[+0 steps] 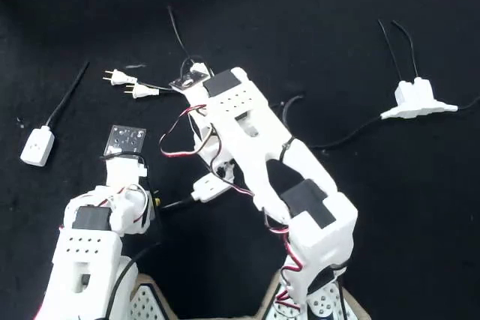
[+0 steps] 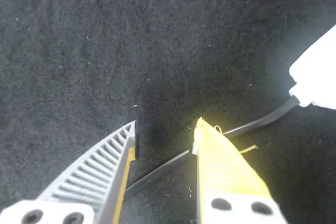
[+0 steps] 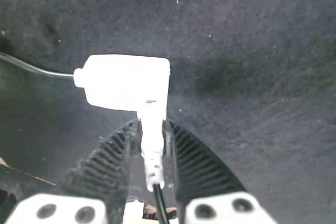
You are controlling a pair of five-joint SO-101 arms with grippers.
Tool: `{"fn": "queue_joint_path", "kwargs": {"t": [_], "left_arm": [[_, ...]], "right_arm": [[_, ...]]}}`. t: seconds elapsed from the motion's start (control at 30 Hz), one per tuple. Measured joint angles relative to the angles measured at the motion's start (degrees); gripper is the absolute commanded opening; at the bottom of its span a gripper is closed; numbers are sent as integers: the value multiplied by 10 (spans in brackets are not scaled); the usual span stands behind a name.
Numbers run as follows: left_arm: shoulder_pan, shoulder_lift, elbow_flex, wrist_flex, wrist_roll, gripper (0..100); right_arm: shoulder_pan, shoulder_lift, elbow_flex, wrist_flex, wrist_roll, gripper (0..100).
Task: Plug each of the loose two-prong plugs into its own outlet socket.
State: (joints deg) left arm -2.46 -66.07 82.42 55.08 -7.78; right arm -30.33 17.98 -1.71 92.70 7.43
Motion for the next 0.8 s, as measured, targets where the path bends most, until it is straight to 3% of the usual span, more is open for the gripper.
{"fn": "queue_joint_path", "kwargs": {"t": [0.8], "left_arm": [[0,0,0,0,0,190]], "right_arm": [[-21,25,-4,-32,0,11]]}}
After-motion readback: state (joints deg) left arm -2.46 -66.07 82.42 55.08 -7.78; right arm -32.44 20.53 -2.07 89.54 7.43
